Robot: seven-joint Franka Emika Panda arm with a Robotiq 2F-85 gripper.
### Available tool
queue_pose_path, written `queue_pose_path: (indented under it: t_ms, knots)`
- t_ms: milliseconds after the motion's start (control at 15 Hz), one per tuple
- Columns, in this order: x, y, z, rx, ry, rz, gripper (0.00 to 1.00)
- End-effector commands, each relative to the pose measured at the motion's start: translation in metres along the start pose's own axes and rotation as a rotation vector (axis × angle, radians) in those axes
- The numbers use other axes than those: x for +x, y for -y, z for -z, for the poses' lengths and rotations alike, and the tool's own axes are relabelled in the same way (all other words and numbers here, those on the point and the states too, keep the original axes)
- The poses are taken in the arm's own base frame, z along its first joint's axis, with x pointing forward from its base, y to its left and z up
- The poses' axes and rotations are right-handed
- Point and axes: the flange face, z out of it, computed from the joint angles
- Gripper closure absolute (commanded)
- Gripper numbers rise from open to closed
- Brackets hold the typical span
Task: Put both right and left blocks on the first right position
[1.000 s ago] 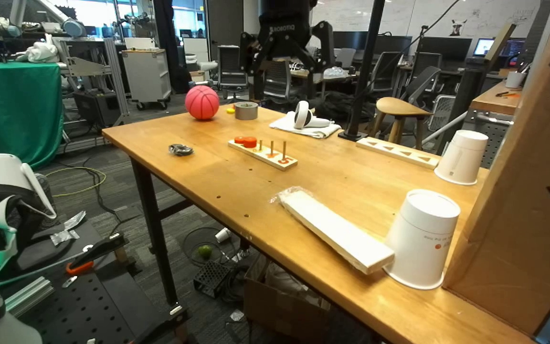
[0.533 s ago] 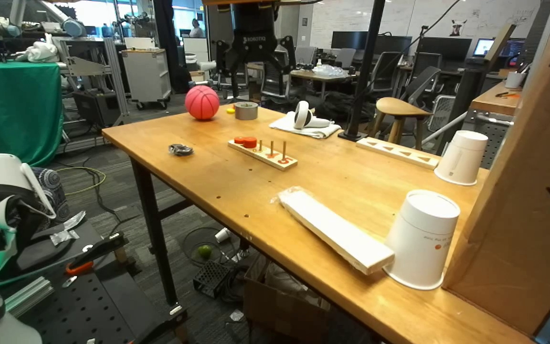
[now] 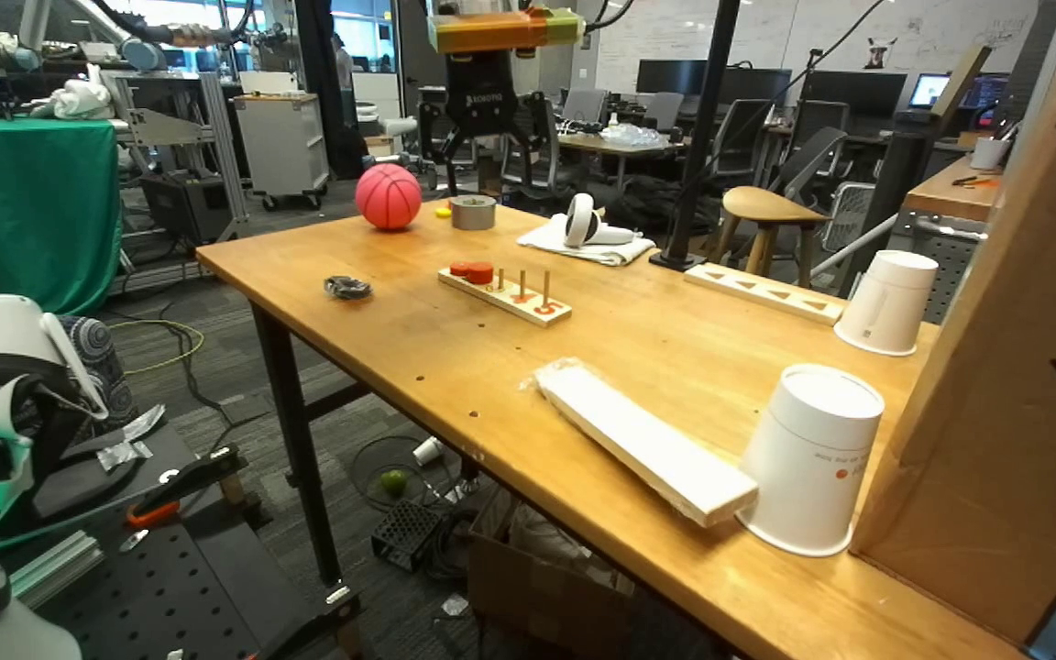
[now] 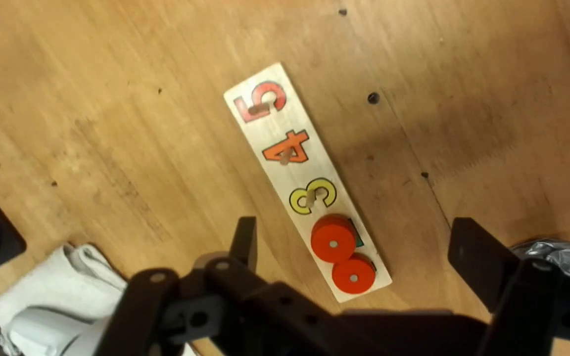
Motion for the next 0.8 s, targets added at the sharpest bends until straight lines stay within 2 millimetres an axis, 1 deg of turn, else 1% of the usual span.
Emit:
queue_pose_path:
  t_ms: [0, 133, 267, 333, 467, 733]
  knots:
    - [0.043, -0.013, -0.003, -0.013, -0.078, 0.182, 0.00]
    - [0.060, -0.012, -0.011, -0.006, -0.113, 0.282, 0.00]
    - [0.069, -0.012, -0.019, 0.022, -0.159, 0.373, 0.00]
    - [0.059, -0.002, -0.020, 0.018, -0.105, 0.296, 0.00]
    - [0.065, -0.003, -0.026, 0.034, -0.123, 0.346, 0.00]
    - [0.065, -0.006, -0.026, 0.032, -0.127, 0.362, 0.00]
